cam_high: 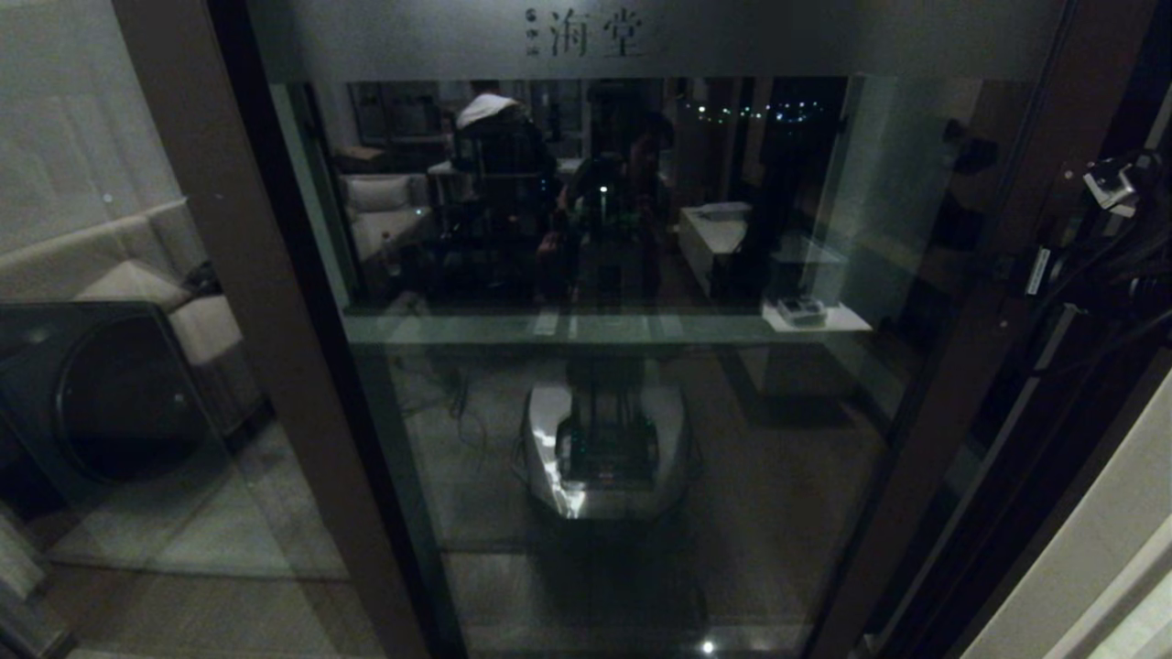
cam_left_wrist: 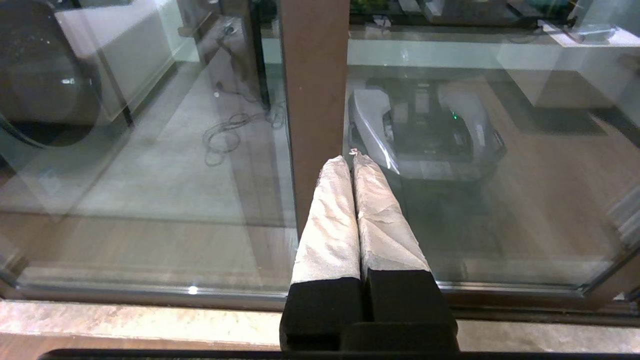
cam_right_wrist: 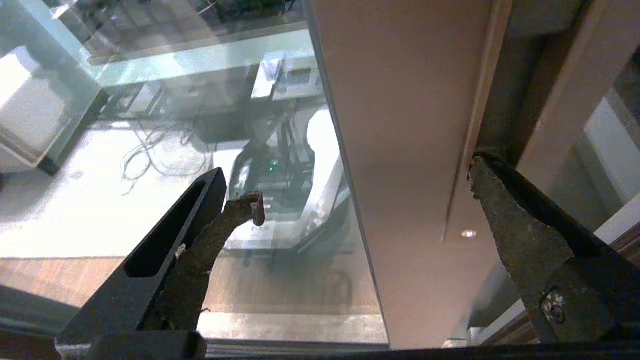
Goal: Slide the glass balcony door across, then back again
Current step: Open the slid door
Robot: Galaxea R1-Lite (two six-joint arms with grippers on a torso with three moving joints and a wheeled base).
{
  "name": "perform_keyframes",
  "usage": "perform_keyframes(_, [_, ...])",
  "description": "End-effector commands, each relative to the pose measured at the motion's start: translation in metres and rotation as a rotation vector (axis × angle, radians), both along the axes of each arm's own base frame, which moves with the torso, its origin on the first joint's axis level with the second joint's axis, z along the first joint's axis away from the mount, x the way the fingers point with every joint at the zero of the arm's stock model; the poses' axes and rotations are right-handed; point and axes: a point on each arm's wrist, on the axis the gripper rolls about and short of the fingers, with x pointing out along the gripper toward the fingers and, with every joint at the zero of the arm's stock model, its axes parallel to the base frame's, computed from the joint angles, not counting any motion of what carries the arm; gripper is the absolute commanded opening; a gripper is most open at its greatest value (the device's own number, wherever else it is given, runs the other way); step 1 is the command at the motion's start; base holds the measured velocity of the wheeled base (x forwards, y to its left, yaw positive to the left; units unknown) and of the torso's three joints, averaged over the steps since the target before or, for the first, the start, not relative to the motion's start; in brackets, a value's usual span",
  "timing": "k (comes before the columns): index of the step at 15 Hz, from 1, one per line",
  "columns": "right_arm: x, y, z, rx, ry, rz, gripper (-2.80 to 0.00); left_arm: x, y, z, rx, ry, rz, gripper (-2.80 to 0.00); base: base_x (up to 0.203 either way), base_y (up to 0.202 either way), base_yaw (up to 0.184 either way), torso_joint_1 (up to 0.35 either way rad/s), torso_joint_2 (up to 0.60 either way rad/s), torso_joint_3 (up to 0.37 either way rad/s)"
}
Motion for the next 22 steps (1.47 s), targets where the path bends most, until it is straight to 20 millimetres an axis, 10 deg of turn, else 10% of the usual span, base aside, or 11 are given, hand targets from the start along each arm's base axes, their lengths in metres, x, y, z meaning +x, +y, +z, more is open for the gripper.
perform_keyframes(1, [-0.004,0.007,0.003,0.001,-0.005,0.022,0.0,0.0,0.0,0.0,0.0,0.0,0.001,-2.8,0.0,0.0,0.0,0.0,0.0,0.0])
perform_keyframes(15, [-0.046,-0.009,0.04,-0.036,-0.109,-0.072,0.0,0.0,0.0,0.0,0.0,0.001,0.001,-2.8,0.0,0.0,0.0,0.0,0.0,0.0])
perform_keyframes(16, [-0.053,-0.017,0.046,-0.043,-0.127,-0.102,-2.8,0.0,0.0,0.0,0.0,0.001,0.001,-2.8,0.0,0.0,0.0,0.0,0.0,0.0])
perform_keyframes(22, [-0.067,-0.055,0.069,-0.075,-0.196,-0.222,-2.8,0.0,0.0,0.0,0.0,0.0,0.001,-2.8,0.0,0.0,0.0,0.0,0.0,0.0])
